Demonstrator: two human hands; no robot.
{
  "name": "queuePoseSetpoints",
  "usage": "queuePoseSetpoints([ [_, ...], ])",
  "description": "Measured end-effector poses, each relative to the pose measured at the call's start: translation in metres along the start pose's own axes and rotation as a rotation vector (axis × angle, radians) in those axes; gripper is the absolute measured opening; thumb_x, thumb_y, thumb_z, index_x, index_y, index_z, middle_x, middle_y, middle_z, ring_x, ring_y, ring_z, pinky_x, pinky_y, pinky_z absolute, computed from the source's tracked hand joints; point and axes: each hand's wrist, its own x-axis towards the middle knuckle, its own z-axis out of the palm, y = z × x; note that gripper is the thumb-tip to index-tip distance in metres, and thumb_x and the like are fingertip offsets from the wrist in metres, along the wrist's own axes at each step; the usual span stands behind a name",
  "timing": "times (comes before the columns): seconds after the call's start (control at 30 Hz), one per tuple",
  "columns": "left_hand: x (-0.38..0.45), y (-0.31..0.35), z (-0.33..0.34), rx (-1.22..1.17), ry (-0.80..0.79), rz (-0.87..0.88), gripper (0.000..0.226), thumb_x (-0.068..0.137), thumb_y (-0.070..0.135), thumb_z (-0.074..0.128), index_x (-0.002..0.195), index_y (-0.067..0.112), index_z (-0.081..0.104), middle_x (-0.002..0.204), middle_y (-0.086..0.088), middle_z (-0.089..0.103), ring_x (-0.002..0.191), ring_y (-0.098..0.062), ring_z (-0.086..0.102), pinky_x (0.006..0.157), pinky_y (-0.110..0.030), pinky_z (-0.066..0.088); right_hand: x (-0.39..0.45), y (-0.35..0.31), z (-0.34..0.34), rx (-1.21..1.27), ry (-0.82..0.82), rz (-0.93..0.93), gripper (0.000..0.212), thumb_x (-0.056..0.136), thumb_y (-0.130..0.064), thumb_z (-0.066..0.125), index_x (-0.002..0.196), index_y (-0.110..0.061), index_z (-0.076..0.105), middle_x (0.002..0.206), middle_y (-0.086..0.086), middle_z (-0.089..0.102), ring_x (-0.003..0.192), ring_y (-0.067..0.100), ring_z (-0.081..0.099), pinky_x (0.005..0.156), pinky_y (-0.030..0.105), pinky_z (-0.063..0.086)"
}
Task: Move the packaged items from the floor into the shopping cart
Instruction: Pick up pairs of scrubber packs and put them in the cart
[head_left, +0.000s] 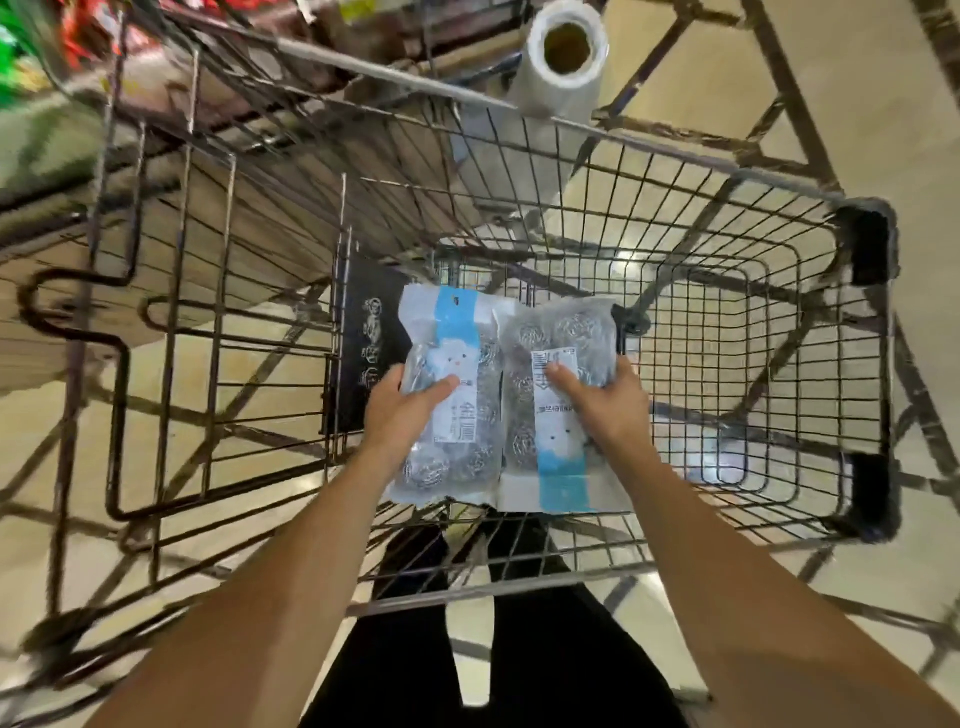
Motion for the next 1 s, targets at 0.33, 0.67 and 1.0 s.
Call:
queuePoseSetpoints([
  [0.33,0.036,-0.053,0.014,0.062,0.131,-0.066,0.042,0.084,0.029,0.084,0.12,0.016,0.066,0.107,0.003,0.075,0.103,-0.021,0.071,0.085,-0.032,0.056,0.033,0.046,0.029,-0.101,-0.045,0.034,0.064,0.085,-0.051,0.081,0.13,-0.013,0.056,0.113,0.001,0.069,0.106,0.027,0.069,0.096,0.041,0.056],
  [0.67,0.019,-0.029,0.031,0.707,0.358,-0.047,0.067,0.089,0.05,0.074,0.13,0.002,0.052,0.128,-0.021,0.064,0.118,-0.041,0.062,0.078,-0.042,0.045,0.024,0.045,0.046,-0.531,0.056,-0.06,0.075,0.097,-0.061,0.059,0.135,0.001,0.04,0.126,0.024,0.05,0.102,0.042,0.063,0.071,0.037,0.041],
  [1.0,-0.03,0.003,0.005,1.108,0.262,0.374,0.063,0.096,0.034,0.056,0.153,0.013,0.04,0.153,-0.012,0.045,0.138,-0.033,0.043,0.107,-0.048,0.039,-0.002,0.012,0.013,-0.829,0.065,-0.145,0.087,0.098,-0.068,0.049,0.157,-0.009,0.026,0.153,0.027,0.035,0.14,0.047,0.037,0.11,0.058,0.039],
])
